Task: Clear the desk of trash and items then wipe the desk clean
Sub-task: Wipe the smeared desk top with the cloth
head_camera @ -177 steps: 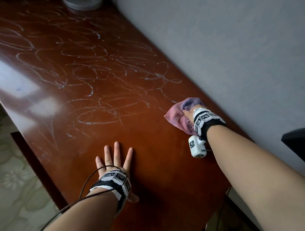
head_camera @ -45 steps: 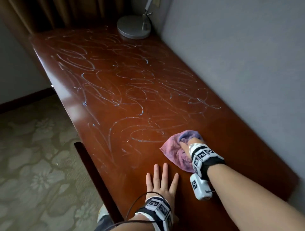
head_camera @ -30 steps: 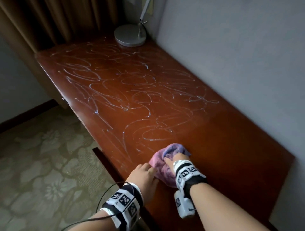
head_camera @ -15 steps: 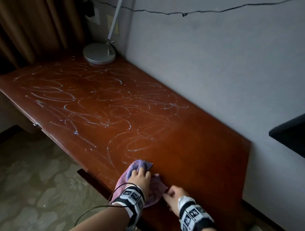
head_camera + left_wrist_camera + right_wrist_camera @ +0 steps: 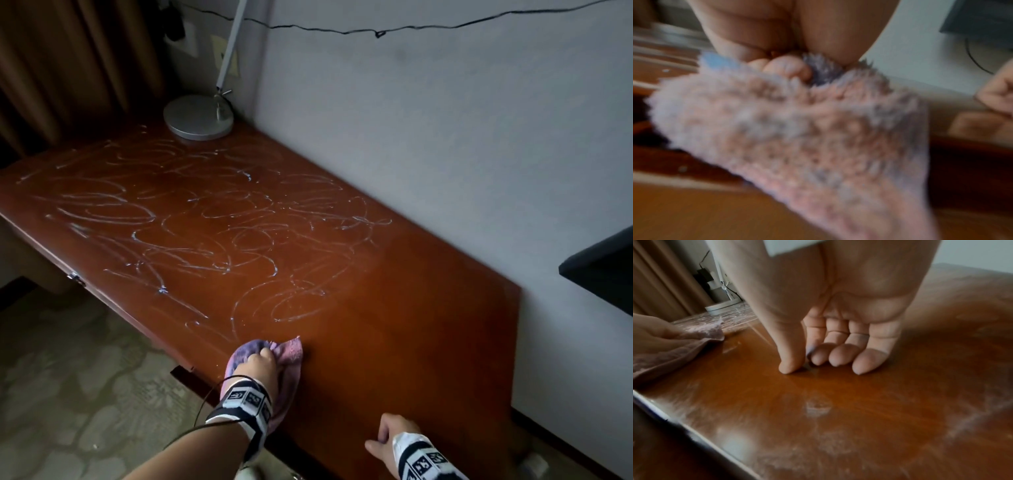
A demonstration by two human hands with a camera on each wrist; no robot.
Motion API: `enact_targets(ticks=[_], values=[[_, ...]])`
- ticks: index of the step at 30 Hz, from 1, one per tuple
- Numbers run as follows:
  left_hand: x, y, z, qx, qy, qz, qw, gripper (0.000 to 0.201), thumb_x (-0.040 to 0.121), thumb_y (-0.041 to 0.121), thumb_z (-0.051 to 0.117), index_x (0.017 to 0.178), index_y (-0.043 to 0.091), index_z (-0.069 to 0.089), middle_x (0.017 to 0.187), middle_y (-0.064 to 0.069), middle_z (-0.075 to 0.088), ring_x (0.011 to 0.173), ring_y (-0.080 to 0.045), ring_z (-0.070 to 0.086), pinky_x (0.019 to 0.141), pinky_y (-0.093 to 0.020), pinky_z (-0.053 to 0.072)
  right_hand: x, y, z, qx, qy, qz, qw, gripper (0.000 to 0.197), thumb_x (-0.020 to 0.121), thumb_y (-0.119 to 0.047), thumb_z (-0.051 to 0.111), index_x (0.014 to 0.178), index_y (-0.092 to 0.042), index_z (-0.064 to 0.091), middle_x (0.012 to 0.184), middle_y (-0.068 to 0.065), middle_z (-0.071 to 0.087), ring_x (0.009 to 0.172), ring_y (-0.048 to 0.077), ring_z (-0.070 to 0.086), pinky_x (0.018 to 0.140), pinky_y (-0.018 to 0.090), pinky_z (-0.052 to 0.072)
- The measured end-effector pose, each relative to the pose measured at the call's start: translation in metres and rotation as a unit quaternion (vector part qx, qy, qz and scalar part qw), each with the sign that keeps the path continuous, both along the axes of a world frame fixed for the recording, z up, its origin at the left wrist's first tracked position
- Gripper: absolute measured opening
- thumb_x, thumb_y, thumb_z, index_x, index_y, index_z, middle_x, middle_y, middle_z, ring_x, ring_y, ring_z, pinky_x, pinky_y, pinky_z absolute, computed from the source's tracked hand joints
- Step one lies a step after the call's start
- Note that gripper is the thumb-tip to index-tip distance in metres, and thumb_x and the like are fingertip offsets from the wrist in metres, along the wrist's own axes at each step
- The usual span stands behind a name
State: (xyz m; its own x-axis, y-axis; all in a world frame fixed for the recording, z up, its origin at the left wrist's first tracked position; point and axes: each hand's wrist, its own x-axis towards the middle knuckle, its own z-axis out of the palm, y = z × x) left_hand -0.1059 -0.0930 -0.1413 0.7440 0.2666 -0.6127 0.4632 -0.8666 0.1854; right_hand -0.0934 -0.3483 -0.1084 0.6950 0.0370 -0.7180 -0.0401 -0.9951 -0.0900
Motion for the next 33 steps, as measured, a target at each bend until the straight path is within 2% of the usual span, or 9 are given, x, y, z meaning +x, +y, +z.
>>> enact_targets(ticks=[6, 9, 12, 14, 17, 22, 27, 30, 33], values=[[0.025, -0.012, 0.001, 0.005, -0.054, -0.025, 0.998, 0.041, 0.098, 0.036, 0.032, 0.131, 0.013, 0.04, 0.131, -0.01, 0.053, 0.119, -0.028, 0.056, 0.1, -0.036, 0.044, 0.0, 0.0, -0.001, -0.016, -0.003, 0.006, 1.0, 0.029, 0.079, -0.047, 0.069, 0.072, -0.029, 0.048, 0.082, -0.015, 0.056, 0.074, -0.002, 0.053, 0.057, 0.012, 0.036], [0.008, -0.009, -0.004, -0.001, -0.029, -0.052, 0.998, 0.04, 0.097, 0.033, 0.038, 0.131, 0.014, 0.039, 0.132, -0.01, 0.05, 0.122, -0.03, 0.053, 0.1, -0.037, 0.04, -0.002, 0.001, -0.001, -0.025, -0.005, 0.006, 1.0, 0.029, 0.08, -0.048, 0.068, 0.072, -0.028, 0.048, 0.086, -0.013, 0.058, 0.073, 0.001, 0.053, 0.056, 0.014, 0.038], [-0.021, -0.002, -0.019, 0.008, -0.035, -0.108, 0.994, 0.044, 0.094, 0.04, 0.04, 0.132, 0.017, 0.04, 0.132, -0.007, 0.049, 0.12, -0.029, 0.053, 0.1, -0.038, 0.041, -0.002, 0.002, 0.0, -0.027, -0.003, 0.005, 1.0, 0.029, 0.079, -0.048, 0.067, 0.072, -0.027, 0.048, 0.085, -0.011, 0.059, 0.072, 0.002, 0.053, 0.059, 0.015, 0.042], [-0.027, 0.0, -0.02, 0.013, -0.042, -0.128, 0.991, 0.048, 0.094, 0.04, 0.037, 0.137, 0.018, 0.036, 0.133, -0.006, 0.048, 0.121, -0.029, 0.052, 0.101, -0.038, 0.041, -0.002, 0.001, -0.001, -0.027, 0.001, 0.012, 1.0, 0.028, 0.079, -0.048, 0.066, 0.072, -0.029, 0.047, 0.085, -0.011, 0.057, 0.071, 0.001, 0.051, 0.056, 0.015, 0.038], [-0.017, -0.008, -0.008, 0.008, -0.03, -0.111, 0.993, 0.05, 0.096, 0.039, 0.036, 0.139, 0.014, 0.03, 0.136, -0.01, 0.044, 0.126, -0.03, 0.047, 0.102, -0.039, 0.038, -0.001, 0.0, -0.004, -0.023, -0.001, 0.021, 1.0, 0.029, 0.08, -0.049, 0.066, 0.072, -0.03, 0.045, 0.085, -0.013, 0.055, 0.07, -0.001, 0.049, 0.056, 0.014, 0.034], [0.016, -0.026, 0.004, -0.005, -0.027, -0.101, 0.995, 0.044, 0.094, 0.027, 0.043, 0.133, 0.01, 0.035, 0.134, -0.013, 0.047, 0.124, -0.031, 0.05, 0.1, -0.037, 0.04, -0.003, -0.001, -0.006, -0.024, 0.0, 0.018, 1.0, 0.029, 0.082, -0.047, 0.066, 0.072, -0.03, 0.045, 0.081, -0.013, 0.054, 0.07, 0.0, 0.049, 0.055, 0.014, 0.035], [-0.023, -0.022, -0.016, -0.006, -0.003, -0.154, 0.988, 0.048, 0.093, 0.044, 0.034, 0.135, 0.023, 0.038, 0.132, -0.006, 0.048, 0.119, -0.03, 0.051, 0.098, -0.038, 0.042, -0.008, -0.002, -0.001, -0.012, -0.015, 0.01, 1.0, 0.03, 0.084, -0.045, 0.064, 0.07, -0.03, 0.042, 0.081, -0.013, 0.049, 0.068, 0.001, 0.046, 0.054, 0.015, 0.033], [-0.022, -0.017, -0.012, -0.012, -0.008, -0.112, 0.994, 0.049, 0.094, 0.048, 0.035, 0.134, 0.02, 0.035, 0.133, -0.008, 0.049, 0.122, -0.03, 0.051, 0.099, -0.039, 0.042, -0.008, -0.002, 0.001, -0.006, -0.017, 0.01, 1.0, 0.031, 0.085, -0.043, 0.065, 0.069, -0.03, 0.041, 0.079, -0.013, 0.048, 0.068, 0.002, 0.046, 0.053, 0.015, 0.032], [0.013, -0.023, 0.006, -0.003, -0.043, -0.092, 0.995, 0.052, 0.097, 0.048, 0.032, 0.137, 0.014, 0.034, 0.137, -0.012, 0.047, 0.125, -0.03, 0.049, 0.101, -0.037, 0.039, -0.008, -0.003, 0.0, -0.011, -0.016, 0.008, 1.0, 0.033, 0.087, -0.042, 0.064, 0.069, -0.029, 0.039, 0.077, -0.013, 0.047, 0.071, 0.005, 0.047, 0.052, 0.016, 0.032]])
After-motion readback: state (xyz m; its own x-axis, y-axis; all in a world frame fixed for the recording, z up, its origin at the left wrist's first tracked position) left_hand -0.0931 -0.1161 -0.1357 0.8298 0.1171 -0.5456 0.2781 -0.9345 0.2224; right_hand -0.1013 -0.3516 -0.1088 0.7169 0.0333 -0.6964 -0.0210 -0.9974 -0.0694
